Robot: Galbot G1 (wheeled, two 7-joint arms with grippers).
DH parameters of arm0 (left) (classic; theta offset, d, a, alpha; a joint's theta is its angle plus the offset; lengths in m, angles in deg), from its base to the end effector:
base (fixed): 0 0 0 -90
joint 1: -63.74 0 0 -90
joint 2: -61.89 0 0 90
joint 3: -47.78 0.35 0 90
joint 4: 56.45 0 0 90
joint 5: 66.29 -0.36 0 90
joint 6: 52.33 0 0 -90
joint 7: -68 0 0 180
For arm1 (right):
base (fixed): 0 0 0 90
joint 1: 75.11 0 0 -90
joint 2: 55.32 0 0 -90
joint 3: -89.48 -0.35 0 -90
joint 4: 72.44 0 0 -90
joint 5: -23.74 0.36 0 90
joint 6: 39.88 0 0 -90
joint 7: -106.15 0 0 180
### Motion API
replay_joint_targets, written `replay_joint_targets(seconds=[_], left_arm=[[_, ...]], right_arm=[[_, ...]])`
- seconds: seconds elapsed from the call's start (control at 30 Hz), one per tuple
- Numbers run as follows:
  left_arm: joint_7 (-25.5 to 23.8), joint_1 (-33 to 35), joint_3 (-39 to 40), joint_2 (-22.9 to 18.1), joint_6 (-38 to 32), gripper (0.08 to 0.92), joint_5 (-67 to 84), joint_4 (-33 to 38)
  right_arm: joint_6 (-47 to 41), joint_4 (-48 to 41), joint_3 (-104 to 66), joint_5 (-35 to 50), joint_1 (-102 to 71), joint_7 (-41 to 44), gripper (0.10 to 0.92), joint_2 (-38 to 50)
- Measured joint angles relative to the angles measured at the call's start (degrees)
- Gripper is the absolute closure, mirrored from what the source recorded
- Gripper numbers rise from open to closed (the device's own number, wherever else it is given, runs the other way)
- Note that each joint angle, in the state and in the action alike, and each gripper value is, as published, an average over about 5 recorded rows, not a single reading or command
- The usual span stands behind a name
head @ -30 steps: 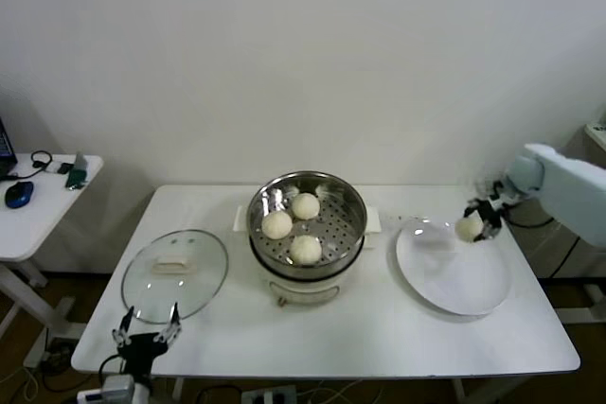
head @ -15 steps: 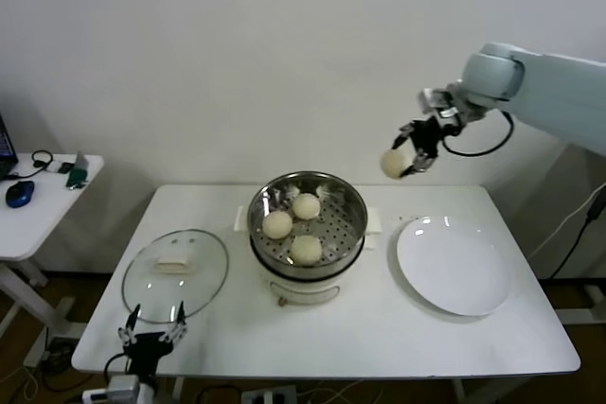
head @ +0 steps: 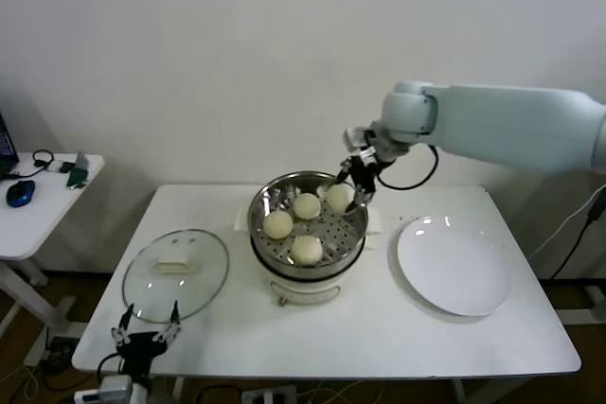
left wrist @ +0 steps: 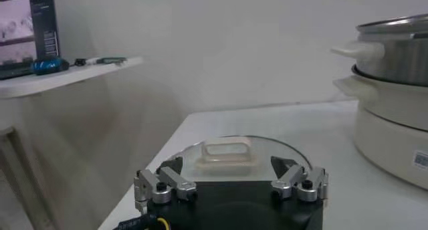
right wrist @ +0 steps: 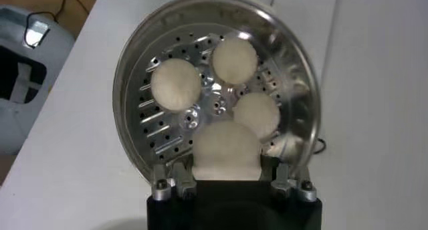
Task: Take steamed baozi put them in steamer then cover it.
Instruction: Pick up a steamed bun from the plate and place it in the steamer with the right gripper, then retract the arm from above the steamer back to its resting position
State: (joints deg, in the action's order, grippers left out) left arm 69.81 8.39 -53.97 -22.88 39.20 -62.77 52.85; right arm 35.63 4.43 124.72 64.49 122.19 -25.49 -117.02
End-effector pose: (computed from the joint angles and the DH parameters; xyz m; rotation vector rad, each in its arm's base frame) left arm 0.1464 0.0900 -0.3732 0.2625 -2.8475 -0.1669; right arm 0.5527 0.0474 -0.0397 1.4932 -1.4140 1.4986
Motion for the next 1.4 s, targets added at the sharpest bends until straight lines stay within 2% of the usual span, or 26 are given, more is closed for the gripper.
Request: replay_joint_targets(seconds=[0.47,0.73,1.07,1.2,1.4], left_arm=[[0.0,-0.63,-0.15,0.17,0.5,0.177,0.37,-0.15],[0.08,-1.05,-0.15,0.18,0.71,0.177,0.41,-0.17],[1.21,-1.5,0.37,0.44,2.13,0.177,-0.03,0.63],[1.59,-1.73,0.75,0.75,3.23,0.177,-0.62,1.23],[0.95,-1.68,0.81,1.52,5.48,0.177,-0.69,2.62]], right_arm=[[-1.18,-4.51,-1.64,-4.18,-8.16,-2.07,0.34,-4.03],[-0.57,-5.98,-2.44,-4.48,-8.9,-1.75,0.215,-4.5],[0.7,-6.94,-7.11,1.6,-6.55,-0.4,0.202,-1.66],[0.24,-6.14,-12.94,5.48,-7.76,-4.97,0.203,0.95],[-0.5,-4.1,-25.82,9.3,-14.27,-19.21,0.202,5.5]])
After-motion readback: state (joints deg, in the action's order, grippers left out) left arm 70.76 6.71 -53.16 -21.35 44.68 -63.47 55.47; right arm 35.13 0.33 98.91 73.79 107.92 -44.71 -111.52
